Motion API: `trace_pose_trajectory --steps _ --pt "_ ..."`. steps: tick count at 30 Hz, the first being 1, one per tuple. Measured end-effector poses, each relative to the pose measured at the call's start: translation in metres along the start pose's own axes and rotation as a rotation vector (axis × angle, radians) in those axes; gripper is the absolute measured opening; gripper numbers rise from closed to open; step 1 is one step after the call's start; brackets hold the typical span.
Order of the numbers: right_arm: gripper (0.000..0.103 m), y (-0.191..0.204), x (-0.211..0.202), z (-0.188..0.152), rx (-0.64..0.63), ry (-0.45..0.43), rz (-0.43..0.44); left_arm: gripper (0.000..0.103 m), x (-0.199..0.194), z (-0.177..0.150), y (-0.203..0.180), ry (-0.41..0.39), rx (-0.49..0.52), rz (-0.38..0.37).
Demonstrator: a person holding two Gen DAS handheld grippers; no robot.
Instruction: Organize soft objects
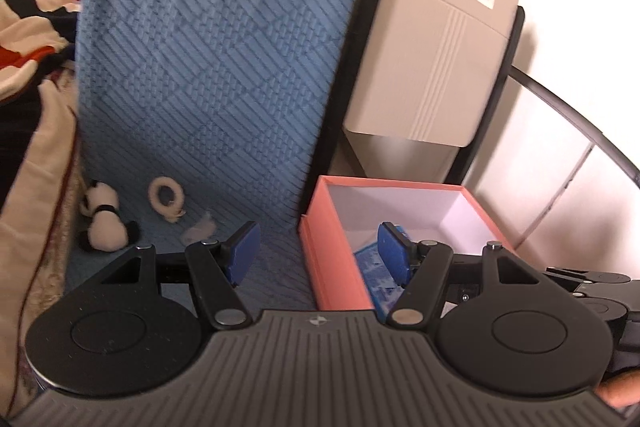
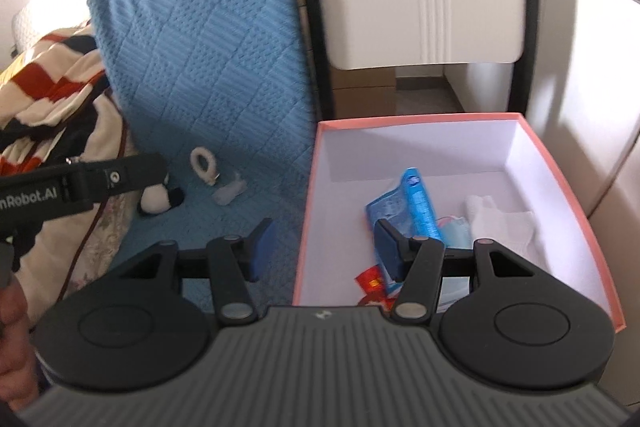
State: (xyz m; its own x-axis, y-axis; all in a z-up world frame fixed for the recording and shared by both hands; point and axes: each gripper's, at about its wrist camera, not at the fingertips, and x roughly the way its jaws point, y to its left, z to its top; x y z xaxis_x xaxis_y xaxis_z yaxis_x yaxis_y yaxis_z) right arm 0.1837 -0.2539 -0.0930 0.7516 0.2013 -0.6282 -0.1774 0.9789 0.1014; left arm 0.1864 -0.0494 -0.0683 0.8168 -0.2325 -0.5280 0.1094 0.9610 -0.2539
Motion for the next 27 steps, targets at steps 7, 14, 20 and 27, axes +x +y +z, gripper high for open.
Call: trace_pose_trajectory --steps 7,14,20,27 --pt "0.057 0.034 0.011 -0.008 -0.038 0.014 0.035 0.070 -0.011 -0.014 0.038 -0.016 -0.037 0.043" --pt "0.057 0.059 0.029 -0.020 -0.064 0.039 0.080 0.070 -0.018 -0.032 0.069 -0.029 -0.055 0.100" --pt "0.057 0.078 0.042 -0.031 -0.079 0.037 0.100 0.070 -0.020 -0.037 0.087 -0.041 -0.074 0.123" --pt "0.057 0.091 0.058 -0.040 -0.088 0.045 0.126 0.070 -0.016 -0.048 0.092 -0.043 -0.065 0.141"
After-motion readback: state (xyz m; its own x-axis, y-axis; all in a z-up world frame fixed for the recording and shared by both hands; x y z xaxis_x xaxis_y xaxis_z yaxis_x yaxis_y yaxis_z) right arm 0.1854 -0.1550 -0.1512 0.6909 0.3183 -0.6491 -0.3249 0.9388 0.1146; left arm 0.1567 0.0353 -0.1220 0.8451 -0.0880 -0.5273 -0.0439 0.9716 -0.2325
